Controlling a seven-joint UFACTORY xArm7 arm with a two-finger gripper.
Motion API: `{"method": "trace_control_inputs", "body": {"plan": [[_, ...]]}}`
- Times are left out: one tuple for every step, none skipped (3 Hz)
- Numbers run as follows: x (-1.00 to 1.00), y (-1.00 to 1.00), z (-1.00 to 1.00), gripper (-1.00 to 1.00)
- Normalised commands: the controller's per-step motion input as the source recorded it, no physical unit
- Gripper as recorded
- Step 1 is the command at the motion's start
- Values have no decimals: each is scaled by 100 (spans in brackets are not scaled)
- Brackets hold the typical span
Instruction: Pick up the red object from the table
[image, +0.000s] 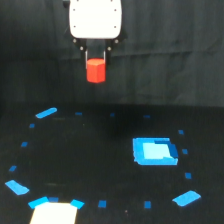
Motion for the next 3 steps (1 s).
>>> {"method": "trace_control_inputs", "body": {"plan": [[-13,-29,33,-100],[14,-7,-40,-100],[-6,-25,26,-82]]}}
